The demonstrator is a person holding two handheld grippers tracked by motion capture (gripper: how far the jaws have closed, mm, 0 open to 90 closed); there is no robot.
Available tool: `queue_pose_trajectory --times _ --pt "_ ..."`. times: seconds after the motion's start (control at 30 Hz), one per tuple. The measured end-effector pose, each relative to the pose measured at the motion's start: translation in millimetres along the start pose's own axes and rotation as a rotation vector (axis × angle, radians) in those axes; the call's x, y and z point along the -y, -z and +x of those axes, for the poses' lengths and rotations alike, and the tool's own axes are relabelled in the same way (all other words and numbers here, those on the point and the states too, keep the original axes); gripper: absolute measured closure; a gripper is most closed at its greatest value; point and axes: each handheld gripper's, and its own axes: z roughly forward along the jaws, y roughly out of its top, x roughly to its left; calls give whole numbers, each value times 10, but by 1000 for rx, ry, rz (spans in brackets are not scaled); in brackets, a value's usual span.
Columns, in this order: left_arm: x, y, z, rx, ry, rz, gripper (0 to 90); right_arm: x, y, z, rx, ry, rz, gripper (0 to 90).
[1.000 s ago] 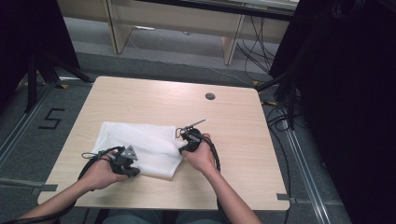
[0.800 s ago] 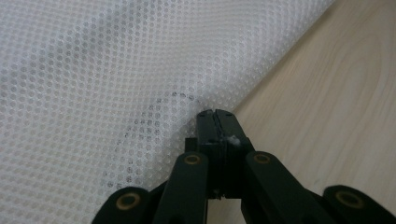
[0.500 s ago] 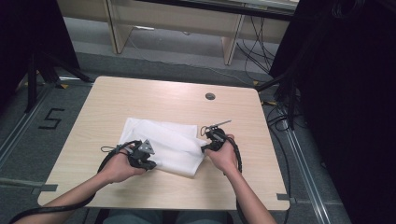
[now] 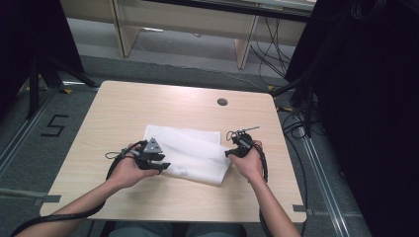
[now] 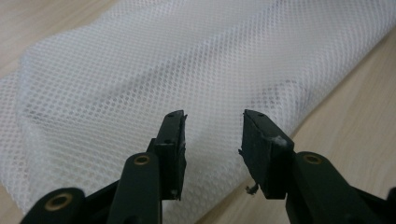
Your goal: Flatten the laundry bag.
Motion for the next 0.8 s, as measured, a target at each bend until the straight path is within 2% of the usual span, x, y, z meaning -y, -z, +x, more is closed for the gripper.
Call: queue_pose_trajectory --times 0.07,0.1,0.13,0.17,0.2,0.23,0.27,0.3,0.33,0.37,0.4,0.43,0.47,0.53,0.6,0.7,0.77,0.8 --pt "-8 -3 5 4 3 -3 591 -24 12 23 5 -5 -18 694" --pt "-11 -13 6 11 7 -4 589 -47 7 34 12 5 -40 682" --pt "-12 -28 8 13 4 -3 588 -82 16 43 9 23 -39 663" --pt "-9 -65 14 9 -20 8 590 -153 -6 88 8 48 -63 629" --pt "-9 -65 14 9 -20 8 590 -153 -6 88 8 48 -63 629" --pt "0 -112 6 22 -8 15 594 -225 -44 158 -11 59 -54 608" --pt "-1 -126 1 15 -15 15 598 -259 -76 178 -34 74 -50 594" --pt "-1 -126 1 15 -15 15 601 -259 -76 178 -34 74 -50 594" --pt "-6 -157 -13 29 -20 19 607 -322 -132 262 -19 76 -48 558" --pt "-6 -157 -13 29 -20 19 610 -322 -132 262 -19 76 -48 558" --pt "-13 -178 -22 37 -24 25 613 -372 -204 303 -19 104 -38 542" --pt "-14 -191 -31 47 -17 36 614 -388 -234 308 -19 118 -38 534" --pt "-16 -202 -26 46 -30 32 615 -410 -281 324 -16 121 -29 525" --pt "-17 -215 -25 50 -33 41 616 -421 -309 338 -23 111 -24 516" --pt "-16 -247 -23 60 -30 55 617 -462 -434 351 -23 128 5 491" --pt "-10 -260 -17 61 -36 69 621 -476 -496 359 -22 123 28 490" --pt "-3 -277 -26 66 -22 65 622 -492 -538 355 -6 144 25 490" --pt "6 -291 -34 69 -13 62 626 -507 -562 372 -3 139 36 498"
